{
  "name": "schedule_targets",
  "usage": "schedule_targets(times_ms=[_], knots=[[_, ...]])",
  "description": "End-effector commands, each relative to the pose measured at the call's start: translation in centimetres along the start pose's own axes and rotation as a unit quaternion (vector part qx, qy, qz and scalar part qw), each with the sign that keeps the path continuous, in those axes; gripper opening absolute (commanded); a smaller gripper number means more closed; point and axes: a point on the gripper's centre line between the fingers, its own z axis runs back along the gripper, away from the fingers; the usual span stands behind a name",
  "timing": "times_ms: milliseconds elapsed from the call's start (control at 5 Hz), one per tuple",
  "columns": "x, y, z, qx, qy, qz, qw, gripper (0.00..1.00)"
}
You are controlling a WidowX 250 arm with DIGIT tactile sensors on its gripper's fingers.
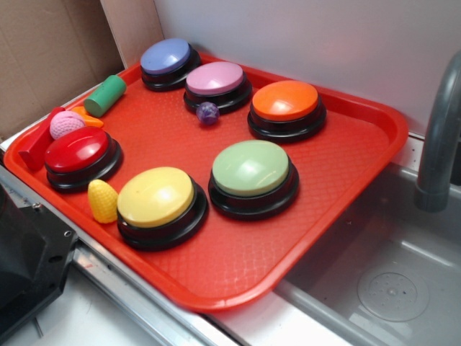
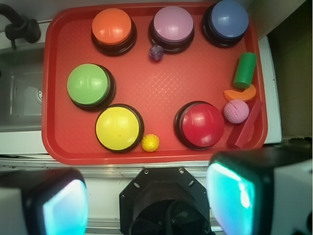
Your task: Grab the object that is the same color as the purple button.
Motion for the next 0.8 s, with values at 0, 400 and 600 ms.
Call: schedule_targets(times_ms=[0,400,600], knots=[[0.0,0.0,0.0,0.0,0.0,0.0,1.0,1.0],[3.2,0.3,-1.6,0.055,-0.015,0.104,0.993,1.0],[5.8,1.1,-4.2,0.047,-0.022,0.166,0.985,1.0]])
